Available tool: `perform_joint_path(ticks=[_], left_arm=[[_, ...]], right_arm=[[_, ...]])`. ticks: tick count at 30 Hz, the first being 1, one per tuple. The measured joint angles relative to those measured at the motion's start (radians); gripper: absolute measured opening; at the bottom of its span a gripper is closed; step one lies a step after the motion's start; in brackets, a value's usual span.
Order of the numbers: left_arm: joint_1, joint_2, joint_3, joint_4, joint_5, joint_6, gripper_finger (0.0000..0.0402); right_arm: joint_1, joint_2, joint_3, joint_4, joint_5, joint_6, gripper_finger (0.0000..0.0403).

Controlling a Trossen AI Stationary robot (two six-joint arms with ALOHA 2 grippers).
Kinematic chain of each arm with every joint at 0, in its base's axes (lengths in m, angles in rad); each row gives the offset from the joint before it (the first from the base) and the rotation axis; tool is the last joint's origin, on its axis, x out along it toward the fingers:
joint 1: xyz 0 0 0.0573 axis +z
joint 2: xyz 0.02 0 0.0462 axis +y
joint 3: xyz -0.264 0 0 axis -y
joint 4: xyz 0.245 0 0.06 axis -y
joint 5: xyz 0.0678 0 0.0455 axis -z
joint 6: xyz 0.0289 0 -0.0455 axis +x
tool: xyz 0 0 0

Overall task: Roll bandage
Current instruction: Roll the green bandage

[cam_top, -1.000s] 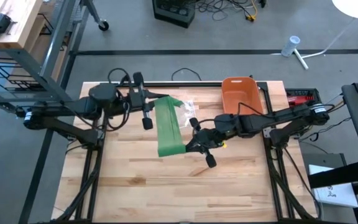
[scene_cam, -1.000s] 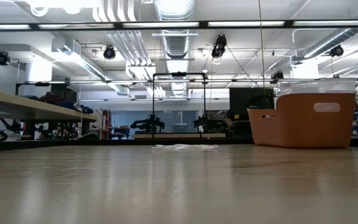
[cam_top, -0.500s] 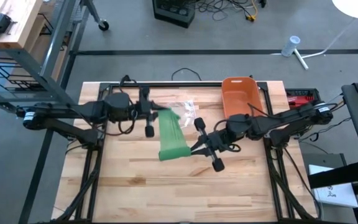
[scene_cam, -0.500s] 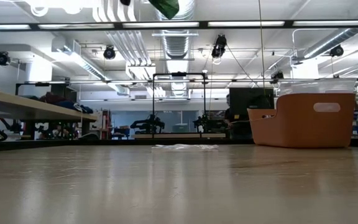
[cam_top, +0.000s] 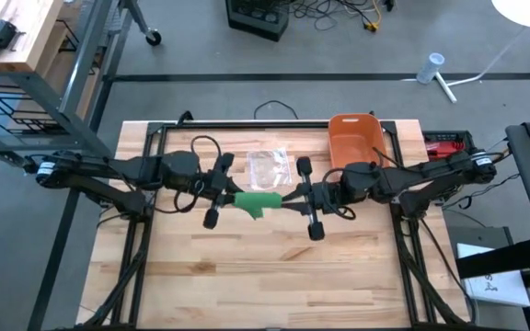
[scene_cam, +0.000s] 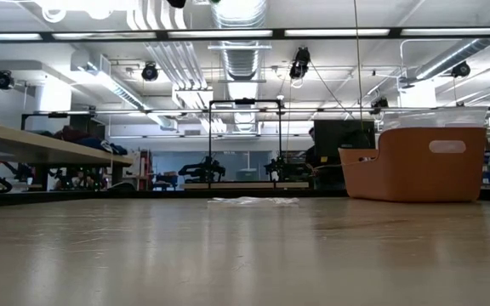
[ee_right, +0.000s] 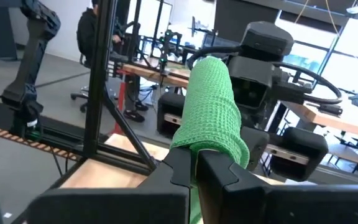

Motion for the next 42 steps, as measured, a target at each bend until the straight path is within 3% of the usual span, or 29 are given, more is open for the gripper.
perform_joint_path(ticks=[7, 15, 21, 26, 30, 36, 40, 42], left_arm=[[-0.025, 0.000, 0.000, 0.043, 0.005, 0.002, 0.0055], [-0.026, -0.006, 0.024, 0.005, -0.012, 0.028, 0.0164], [-0.027, -0.020, 0.099, -0.169, -0.088, 0.061, 0.0235], [-0.027, -0.022, 0.183, -0.342, -0.090, 0.069, 0.0278], [-0.027, -0.026, 0.262, -0.473, -0.090, 0.057, 0.0297], [-0.027, -0.029, 0.243, -0.471, -0.090, 0.037, 0.0303], [-0.027, -0.020, 0.145, -0.338, -0.088, 0.028, 0.0293], [-0.026, -0.016, 0.072, -0.191, -0.072, 0.007, 0.0288]], right_arm=[[-0.010, 0.003, 0.000, 0.004, 0.036, 0.000, 0.0000], [-0.010, 0.003, 0.000, 0.000, 0.056, 0.001, 0.0000], [-0.010, 0.003, 0.000, -0.007, 0.056, 0.004, 0.0000], [-0.010, 0.003, 0.001, -0.027, 0.048, 0.004, 0.0000], [-0.010, -0.005, 0.002, -0.121, 0.016, 0.008, 0.0000], [-0.010, -0.042, 0.001, -0.278, -0.003, 0.108, 0.0000], [-0.010, -0.074, 0.001, -0.366, -0.004, 0.207, 0.0000], [-0.010, -0.093, 0.002, -0.414, -0.002, 0.245, 0.0000]])
